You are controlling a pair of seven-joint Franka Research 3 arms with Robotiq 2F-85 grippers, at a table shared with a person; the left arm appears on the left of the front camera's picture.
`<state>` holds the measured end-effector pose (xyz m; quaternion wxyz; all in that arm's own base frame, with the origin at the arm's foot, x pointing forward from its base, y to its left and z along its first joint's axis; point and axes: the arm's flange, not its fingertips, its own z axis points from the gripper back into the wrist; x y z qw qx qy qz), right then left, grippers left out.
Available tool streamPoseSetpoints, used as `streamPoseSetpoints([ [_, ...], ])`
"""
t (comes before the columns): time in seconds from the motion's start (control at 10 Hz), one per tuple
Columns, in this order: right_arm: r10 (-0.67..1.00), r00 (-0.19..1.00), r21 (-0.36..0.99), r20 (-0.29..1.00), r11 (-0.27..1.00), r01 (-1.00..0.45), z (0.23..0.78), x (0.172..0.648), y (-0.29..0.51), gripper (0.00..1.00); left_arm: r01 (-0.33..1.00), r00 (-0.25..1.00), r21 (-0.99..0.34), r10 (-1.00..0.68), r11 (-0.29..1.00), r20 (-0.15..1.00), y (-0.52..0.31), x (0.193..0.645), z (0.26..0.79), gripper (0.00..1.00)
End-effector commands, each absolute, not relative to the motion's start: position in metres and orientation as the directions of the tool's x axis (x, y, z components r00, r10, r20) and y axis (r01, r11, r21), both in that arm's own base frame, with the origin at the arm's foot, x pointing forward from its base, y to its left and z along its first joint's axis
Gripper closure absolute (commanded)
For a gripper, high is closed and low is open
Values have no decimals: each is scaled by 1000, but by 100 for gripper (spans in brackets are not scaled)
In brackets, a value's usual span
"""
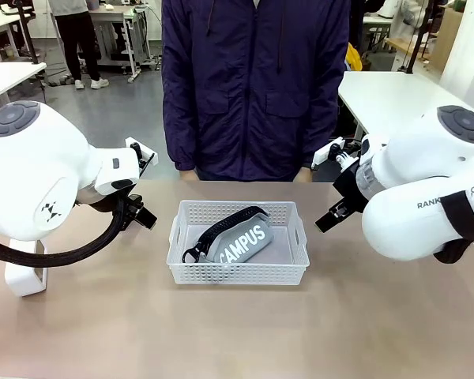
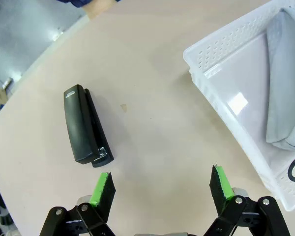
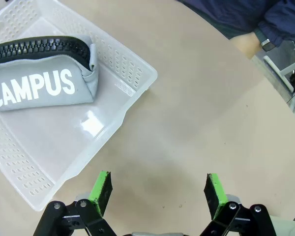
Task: Efficiently arrange items inside the basket to fit them all.
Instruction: Pick up the Digital clock and place it inside the Organizing basket.
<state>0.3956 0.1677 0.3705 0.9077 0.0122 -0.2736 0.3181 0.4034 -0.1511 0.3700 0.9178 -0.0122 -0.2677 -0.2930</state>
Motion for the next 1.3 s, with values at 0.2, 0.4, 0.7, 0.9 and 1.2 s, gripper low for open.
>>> streamPoseSetpoints([
  [0.2, 570, 648, -151, 505, 798, -584, 371, 396, 168, 0, 545, 684, 135, -532, 828, 499, -151, 403, 370, 0],
  [0.4, 566, 690, -158, 451, 812, -562, 372, 396, 168, 0, 575, 678, 112, -548, 810, 489, -149, 398, 373, 0],
  [0.7, 529, 746, -31, 405, 823, -566, 393, 384, 158, 0, 533, 753, -7, -471, 846, 459, -129, 378, 393, 0],
  [0.9, 583, 733, 90, 350, 759, -645, 418, 365, 141, 0, 469, 822, -108, -389, 876, 415, -115, 359, 425, 0],
  [1.2, 446, 726, 286, 523, 711, -643, 472, 314, 104, 0, 489, 804, -398, -224, 776, 551, -79, 308, 482, 0],
])
